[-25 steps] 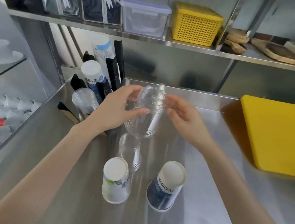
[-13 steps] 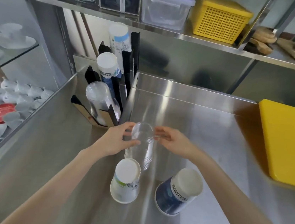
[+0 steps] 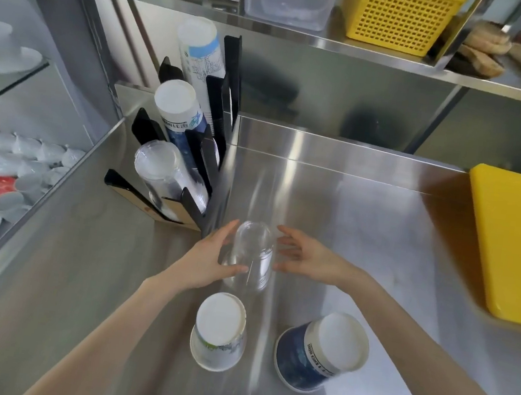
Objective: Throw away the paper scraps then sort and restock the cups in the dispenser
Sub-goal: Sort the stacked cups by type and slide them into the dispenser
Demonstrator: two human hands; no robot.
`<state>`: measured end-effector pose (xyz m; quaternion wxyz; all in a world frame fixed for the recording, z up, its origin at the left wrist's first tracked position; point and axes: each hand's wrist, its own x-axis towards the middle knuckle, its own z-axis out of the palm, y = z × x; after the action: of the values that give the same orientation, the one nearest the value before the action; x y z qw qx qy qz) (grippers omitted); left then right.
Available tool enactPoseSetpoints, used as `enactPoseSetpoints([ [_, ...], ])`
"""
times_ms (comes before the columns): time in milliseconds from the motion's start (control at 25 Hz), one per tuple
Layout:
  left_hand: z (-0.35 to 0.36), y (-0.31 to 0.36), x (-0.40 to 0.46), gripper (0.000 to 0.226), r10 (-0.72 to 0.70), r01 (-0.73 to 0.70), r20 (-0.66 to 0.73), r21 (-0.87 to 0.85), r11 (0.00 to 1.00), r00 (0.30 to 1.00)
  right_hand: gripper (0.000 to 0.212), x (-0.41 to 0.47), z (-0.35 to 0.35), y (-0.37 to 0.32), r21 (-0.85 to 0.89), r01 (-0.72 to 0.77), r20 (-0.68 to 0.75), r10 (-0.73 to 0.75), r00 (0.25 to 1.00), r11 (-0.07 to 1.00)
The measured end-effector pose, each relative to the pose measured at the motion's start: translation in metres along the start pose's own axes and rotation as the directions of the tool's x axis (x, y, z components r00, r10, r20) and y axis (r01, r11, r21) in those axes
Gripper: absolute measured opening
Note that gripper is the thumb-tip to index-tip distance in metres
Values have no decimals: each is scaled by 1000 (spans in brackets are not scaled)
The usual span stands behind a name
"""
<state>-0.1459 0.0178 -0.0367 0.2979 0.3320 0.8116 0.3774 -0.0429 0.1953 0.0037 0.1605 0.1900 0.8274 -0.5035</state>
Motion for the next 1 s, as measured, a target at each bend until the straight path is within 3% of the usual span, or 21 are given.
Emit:
enactPoseSetpoints([
  [120, 6, -10, 5, 105, -39, 37, 45, 30, 999, 998, 102, 10, 4, 5, -121, 16, 10, -15, 1000, 993],
  [240, 13, -19, 11, 109, -86, 78, 107, 82, 994, 991, 111, 22, 11, 4, -215, 66, 2, -67, 998, 974],
  [400, 20, -26, 21, 101, -151, 143, 83, 91, 985, 985, 90, 35, 17, 3, -303, 179, -52, -204, 978, 936],
  [560, 23, -23, 28, 68, -143, 139, 60, 65, 988, 988, 76, 36, 11, 5, -274, 219, -112, -258, 960, 936],
  [760, 14, 0, 30, 77, -71, 71, 22, 20, 997, 997, 76, 20, -9, -10, -231, 222, -165, -263, 951, 947],
  [1000, -17, 45, -2, 83, 73, -77, -107, -38, 996, 992, 78, -31, -21, -59, -295, 328, -268, -408, 873, 897],
])
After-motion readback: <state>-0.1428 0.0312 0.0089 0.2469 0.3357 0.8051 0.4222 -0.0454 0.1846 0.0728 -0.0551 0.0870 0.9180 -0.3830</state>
